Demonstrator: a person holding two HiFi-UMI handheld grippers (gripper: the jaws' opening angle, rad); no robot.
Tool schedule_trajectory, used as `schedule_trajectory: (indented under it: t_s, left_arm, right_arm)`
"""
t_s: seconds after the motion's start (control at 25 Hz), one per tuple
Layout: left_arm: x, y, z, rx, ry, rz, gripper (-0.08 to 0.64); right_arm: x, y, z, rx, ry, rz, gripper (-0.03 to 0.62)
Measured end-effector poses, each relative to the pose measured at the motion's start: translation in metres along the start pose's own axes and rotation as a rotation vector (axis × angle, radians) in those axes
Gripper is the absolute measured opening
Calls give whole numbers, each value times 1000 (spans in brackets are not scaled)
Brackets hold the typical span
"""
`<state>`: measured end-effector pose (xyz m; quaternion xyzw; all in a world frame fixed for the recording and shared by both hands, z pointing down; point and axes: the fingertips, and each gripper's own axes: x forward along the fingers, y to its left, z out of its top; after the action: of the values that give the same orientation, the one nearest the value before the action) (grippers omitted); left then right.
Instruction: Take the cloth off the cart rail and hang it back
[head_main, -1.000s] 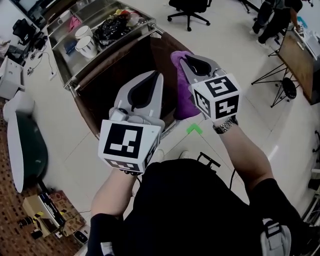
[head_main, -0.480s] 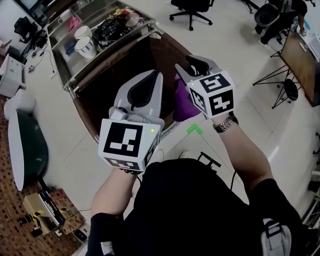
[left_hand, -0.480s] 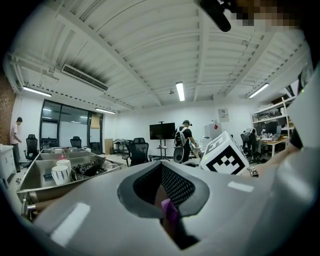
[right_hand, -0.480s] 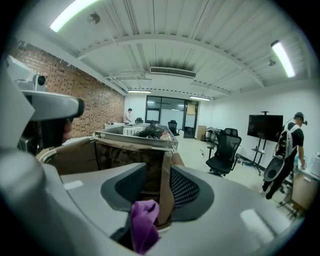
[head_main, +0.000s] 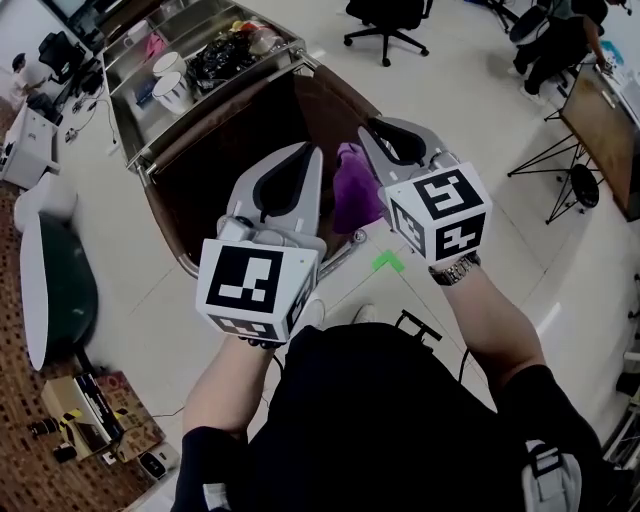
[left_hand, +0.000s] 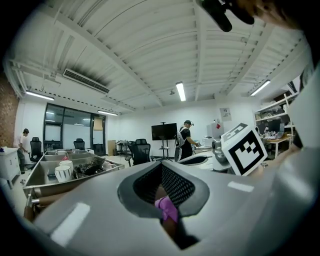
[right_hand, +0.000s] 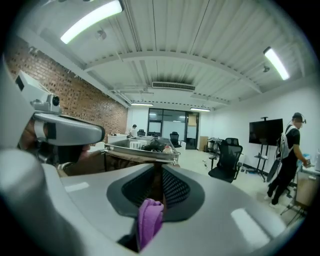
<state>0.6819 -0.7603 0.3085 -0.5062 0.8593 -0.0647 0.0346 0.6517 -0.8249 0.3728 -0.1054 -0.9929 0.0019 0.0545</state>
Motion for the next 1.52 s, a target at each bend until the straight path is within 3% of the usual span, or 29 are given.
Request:
schedule_trajectory:
  t_s: [0.16,0.68,1.08,1.52]
  left_arm:
    - [-12,-18,-3,8,-2,19,-12]
    - [-85,-48,-10,27,-37,-23,-12]
    - [-168,-63,-20,34,-60,-104,-12]
    - [-234,-88,-32,32,-73,-177,-12]
  right_arm:
    - [-28,16,8,-22,-56,18,2]
    - [-92,103,14,-80,-120,3,0]
    - [-140,187,9,-101,-151,-94,0]
    - [-188,251,3,-111,-161,-160,0]
